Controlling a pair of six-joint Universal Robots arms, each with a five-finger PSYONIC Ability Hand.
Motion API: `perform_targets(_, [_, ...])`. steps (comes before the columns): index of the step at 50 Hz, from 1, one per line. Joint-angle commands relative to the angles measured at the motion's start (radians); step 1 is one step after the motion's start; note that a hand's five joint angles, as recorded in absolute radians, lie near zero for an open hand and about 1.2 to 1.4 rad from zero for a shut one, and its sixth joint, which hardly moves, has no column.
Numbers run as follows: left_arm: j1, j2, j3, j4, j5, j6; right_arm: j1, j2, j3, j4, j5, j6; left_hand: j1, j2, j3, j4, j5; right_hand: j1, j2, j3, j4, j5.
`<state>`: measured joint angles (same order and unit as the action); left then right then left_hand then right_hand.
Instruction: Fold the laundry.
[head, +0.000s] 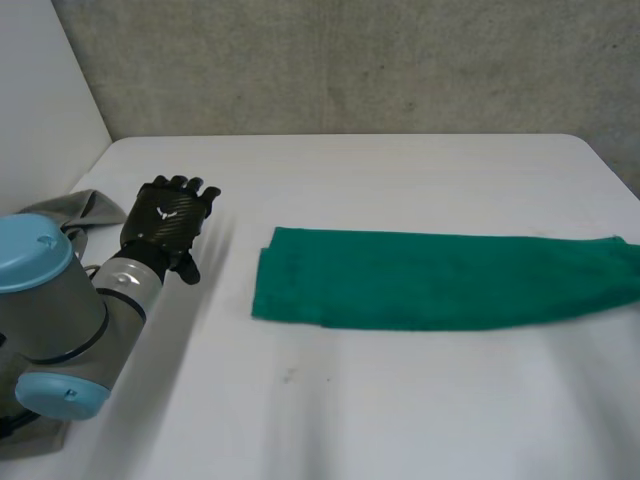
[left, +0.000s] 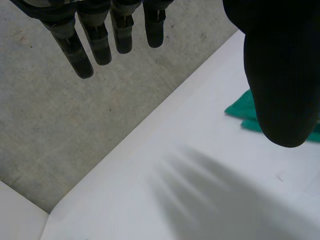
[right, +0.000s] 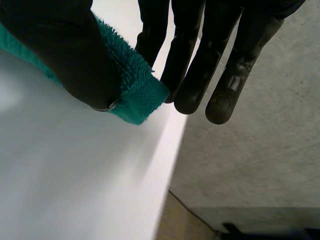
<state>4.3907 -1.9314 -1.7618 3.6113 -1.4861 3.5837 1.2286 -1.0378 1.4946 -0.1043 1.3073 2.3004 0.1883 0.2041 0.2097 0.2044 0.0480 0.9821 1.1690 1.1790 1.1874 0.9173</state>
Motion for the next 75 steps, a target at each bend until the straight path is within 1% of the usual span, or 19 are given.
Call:
perform_targets(1, [0.001,0.000,-0.001,-0.002,0.000,-0.002,0.005,-0.001,-0.059,0.005,0.006,-0.072,-0.010,-0.026,-0.031,-0.026,-0.044,0.414,0.227,0.217,0.209,0.304])
perform_targets(4, [0.003,0.000,-0.001,-0.002,-0.002,-0.002,0.049,-0.010,-0.080,0.005,0.001,-0.070,-0.010,-0.026,-0.031,-0.026,-0.044,0.414,0.227,0.217,0.209,0.304])
perform_targets(11, [0.003,0.009,-0.002,-0.008,-0.005,-0.002,0.388,-0.042,-0.181,0.006,-0.013,-0.070,-0.010,-0.026,-0.031,-0.026,-0.044,0.414,0.227,0.217,0.209,0.304])
perform_targets(16, [0.006,0.026,-0.005,-0.014,-0.006,-0.002,0.609,-0.025,-0.246,0.003,-0.085,-0.070,-0.010,-0.026,-0.031,-0.026,-0.044,0.414,0.227,0.217,0.209,0.304])
perform_targets(20, [0.006,0.031,-0.005,-0.022,-0.006,-0.002,0.802,0.080,-0.330,0.000,-0.172,-0.069,-0.010,-0.026,-0.031,-0.026,-0.044,0.414,0.227,0.217,0.209,0.304])
perform_targets(24, [0.007,0.035,-0.005,-0.026,-0.006,-0.002,0.940,0.180,-0.405,0.003,-0.197,-0.070,-0.010,-0.026,-0.031,-0.026,-0.044,0.414,0.227,0.217,0.209,0.304])
perform_targets(31, [0.007,0.034,-0.005,-0.026,-0.006,-0.002,1.052,0.364,-0.501,0.020,-0.186,-0.069,-0.013,-0.029,-0.034,-0.029,-0.047,0.414,0.227,0.217,0.209,0.304])
perform_targets(32, [0.006,0.034,-0.005,-0.026,-0.005,-0.002,1.063,0.383,-0.511,0.038,-0.183,-0.069,-0.013,-0.029,-0.034,-0.029,-0.047,0.107,-0.080,-0.090,-0.098,-0.003])
perform_targets(35, [0.001,0.029,-0.004,-0.026,-0.005,-0.002,1.063,0.378,-0.517,0.072,-0.161,-0.059,-0.014,-0.030,-0.035,-0.030,-0.048,-0.671,-0.858,-0.868,-0.877,-0.781])
perform_targets(36, [0.000,0.028,-0.002,-0.026,-0.005,0.000,1.057,0.362,-0.519,0.089,-0.122,-0.033,-0.014,-0.030,-0.035,-0.030,-0.048,-0.808,-0.994,-1.004,-1.013,-0.917])
perform_targets(43, [-0.046,0.019,0.034,-0.022,0.001,0.000,0.962,0.176,-0.417,0.164,0.032,0.313,-0.014,-0.030,-0.035,-0.030,-0.048,-0.808,-0.994,-1.004,-1.013,-0.917])
perform_targets(47, [-0.100,-0.004,0.080,-0.023,-0.003,0.001,0.847,0.087,-0.260,0.202,0.024,0.440,-0.014,-0.030,-0.035,-0.030,-0.048,-0.808,-0.994,-1.004,-1.013,-0.917])
perform_targets(55, [-0.181,-0.054,0.122,-0.022,-0.008,0.003,0.672,0.024,0.025,0.108,0.021,0.421,-0.014,-0.030,-0.035,-0.030,-0.048,-0.808,-0.994,-1.004,-1.013,-0.917])
perform_targets(61, [-0.189,-0.055,0.124,-0.025,-0.010,0.003,0.608,0.033,0.102,0.054,0.033,0.369,-0.014,-0.030,-0.035,-0.030,-0.048,-0.296,-0.483,-0.493,-0.501,-0.406])
perform_targets(62, [-0.189,-0.052,0.124,-0.025,-0.010,0.003,0.598,0.035,0.113,0.045,0.036,0.350,-0.014,-0.030,-0.035,-0.030,-0.048,0.085,-0.101,-0.111,-0.120,-0.024])
perform_targets(64, [-0.189,-0.043,0.119,-0.026,-0.010,0.003,0.591,0.027,0.119,0.017,0.041,0.337,-0.014,-0.030,-0.035,-0.030,-0.048,0.413,0.226,0.216,0.208,0.303])
perform_targets(70, [-0.183,-0.031,0.108,-0.028,-0.010,0.001,0.597,0.001,0.078,-0.049,0.063,0.295,-0.014,-0.030,-0.035,-0.030,-0.048,0.392,0.205,0.195,0.187,0.282])
perform_targets(74, [-0.178,-0.014,0.102,-0.037,-0.010,-0.005,0.608,-0.028,0.044,-0.012,0.066,0.303,-0.014,-0.030,-0.035,-0.030,-0.048,-0.469,-0.656,-0.666,-0.675,-0.579])
perform_targets(75, [-0.177,-0.006,0.094,-0.043,-0.010,-0.009,0.614,-0.028,0.039,-0.002,0.066,0.304,-0.014,-0.030,-0.035,-0.030,-0.048,-0.530,-0.716,-0.726,-0.735,-0.639])
